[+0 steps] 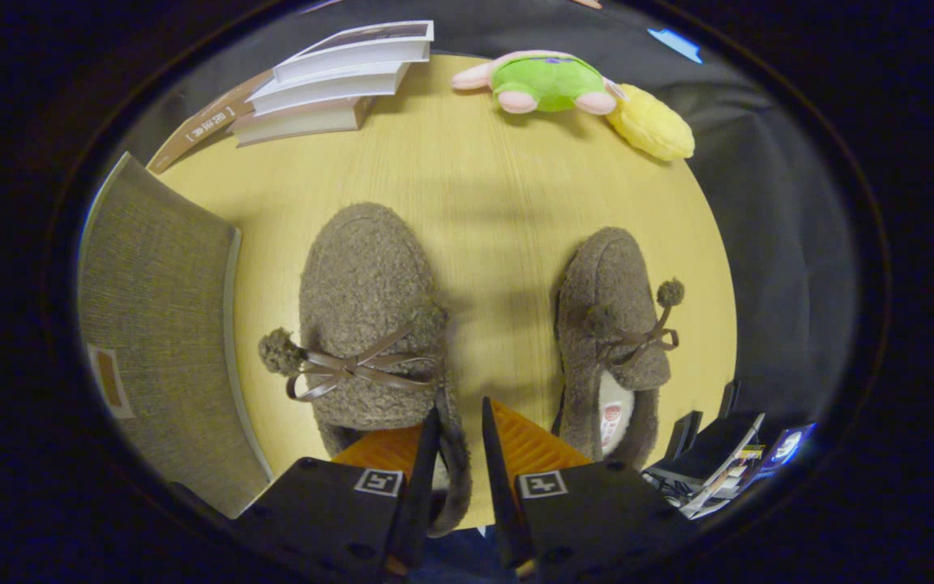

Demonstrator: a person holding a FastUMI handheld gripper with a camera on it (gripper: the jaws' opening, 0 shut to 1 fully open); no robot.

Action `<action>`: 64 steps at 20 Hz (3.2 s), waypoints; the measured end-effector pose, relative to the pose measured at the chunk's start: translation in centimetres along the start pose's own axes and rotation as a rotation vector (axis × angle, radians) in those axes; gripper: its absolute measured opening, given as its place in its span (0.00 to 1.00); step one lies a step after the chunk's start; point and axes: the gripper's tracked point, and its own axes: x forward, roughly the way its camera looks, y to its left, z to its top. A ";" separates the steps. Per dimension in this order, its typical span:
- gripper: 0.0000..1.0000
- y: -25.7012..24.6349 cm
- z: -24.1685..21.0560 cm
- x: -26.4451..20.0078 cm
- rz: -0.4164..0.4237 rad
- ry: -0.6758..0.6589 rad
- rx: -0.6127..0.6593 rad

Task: Open the storage box then place both shoes into the box .Put the left shoe in first, then the right shoe, with the right side of both shoes facing outward in a uniform manner.

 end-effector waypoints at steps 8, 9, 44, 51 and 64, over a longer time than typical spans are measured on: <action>0.17 1.2 -0.1 0.8 0.039 -0.007 -0.069; 0.10 1.2 -0.4 0.5 0.035 -0.002 -0.084; 0.03 8.5 1.8 -26.9 -0.075 -0.262 -0.016; 0.04 18.4 1.5 -23.9 0.024 -0.241 -0.110; 0.04 27.2 -1.1 -11.7 0.128 -0.036 -0.156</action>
